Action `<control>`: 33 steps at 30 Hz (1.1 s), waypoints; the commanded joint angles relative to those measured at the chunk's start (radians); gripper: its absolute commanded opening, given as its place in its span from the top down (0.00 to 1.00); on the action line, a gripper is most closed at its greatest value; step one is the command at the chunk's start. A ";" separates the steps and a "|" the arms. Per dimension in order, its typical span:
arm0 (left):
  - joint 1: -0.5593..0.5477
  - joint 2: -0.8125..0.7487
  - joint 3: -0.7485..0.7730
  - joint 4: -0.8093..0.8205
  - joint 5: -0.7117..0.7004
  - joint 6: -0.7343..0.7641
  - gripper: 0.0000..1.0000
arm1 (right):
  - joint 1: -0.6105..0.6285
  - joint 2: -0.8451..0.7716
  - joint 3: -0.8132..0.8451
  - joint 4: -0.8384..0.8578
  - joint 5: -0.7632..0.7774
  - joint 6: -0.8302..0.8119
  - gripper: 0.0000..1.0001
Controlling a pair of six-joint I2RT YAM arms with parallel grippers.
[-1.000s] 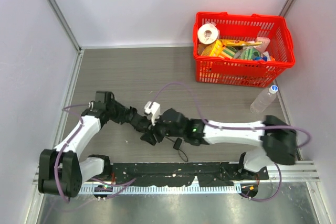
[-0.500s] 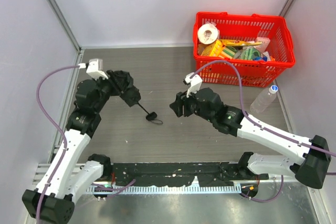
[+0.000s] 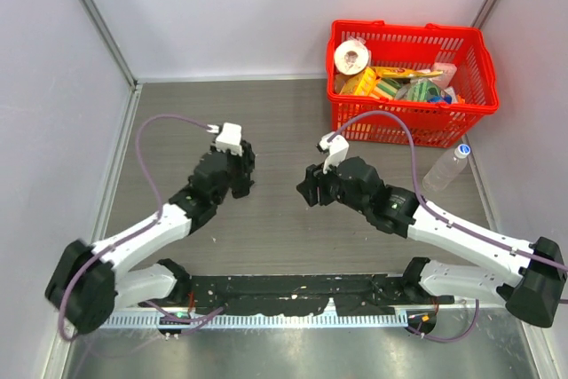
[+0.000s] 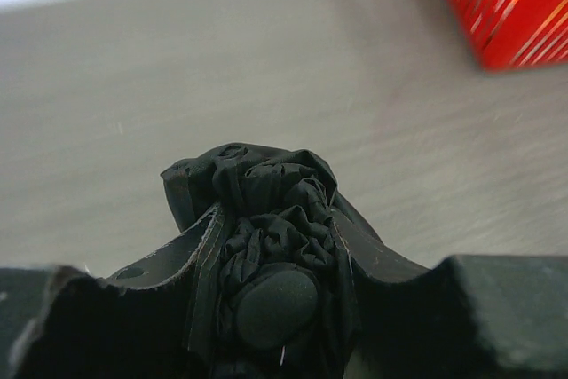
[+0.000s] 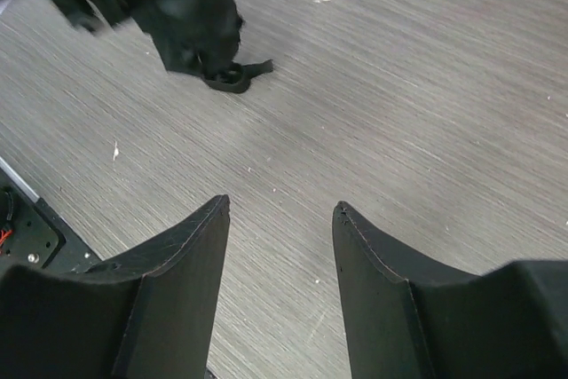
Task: Put away the umbrella
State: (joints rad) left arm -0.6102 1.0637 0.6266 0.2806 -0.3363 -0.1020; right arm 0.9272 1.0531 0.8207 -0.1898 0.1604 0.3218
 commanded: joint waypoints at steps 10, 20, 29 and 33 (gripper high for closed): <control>-0.008 0.162 -0.007 0.007 -0.161 -0.301 1.00 | -0.008 -0.102 -0.074 -0.010 0.005 0.049 0.45; 0.482 0.391 0.461 -0.620 0.619 -0.648 0.89 | -0.010 -0.099 -0.042 -0.046 0.011 0.062 0.45; 0.745 0.875 0.758 -0.296 0.833 -0.976 0.72 | -0.010 -0.116 0.008 -0.099 0.013 0.092 0.45; 0.779 1.053 0.942 -0.244 0.819 -1.097 0.26 | -0.010 -0.131 0.003 -0.112 0.022 0.100 0.45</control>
State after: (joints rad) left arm 0.1474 2.0521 1.3918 -0.1181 0.3946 -1.0157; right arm 0.9207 0.9600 0.7822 -0.2962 0.1596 0.3969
